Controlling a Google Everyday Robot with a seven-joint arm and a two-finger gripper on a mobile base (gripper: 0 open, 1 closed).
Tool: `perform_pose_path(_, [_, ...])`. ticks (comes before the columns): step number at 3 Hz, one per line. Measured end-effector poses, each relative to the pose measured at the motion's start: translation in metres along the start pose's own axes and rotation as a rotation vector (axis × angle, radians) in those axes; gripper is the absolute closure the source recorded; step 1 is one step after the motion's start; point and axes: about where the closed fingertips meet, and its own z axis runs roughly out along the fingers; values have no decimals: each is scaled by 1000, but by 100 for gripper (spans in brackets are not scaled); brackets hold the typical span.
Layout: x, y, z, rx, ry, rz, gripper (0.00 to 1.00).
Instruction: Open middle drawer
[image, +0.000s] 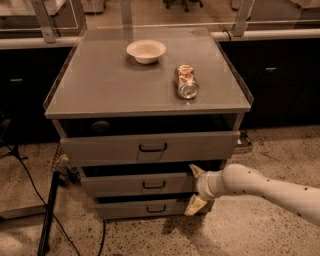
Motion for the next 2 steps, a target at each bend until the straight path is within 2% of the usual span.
perform_pose_path(1, [-8,-7,11,-5,-25,-30,0])
perform_pose_path(2, [-2,-14,36,-31,-15,-38,0])
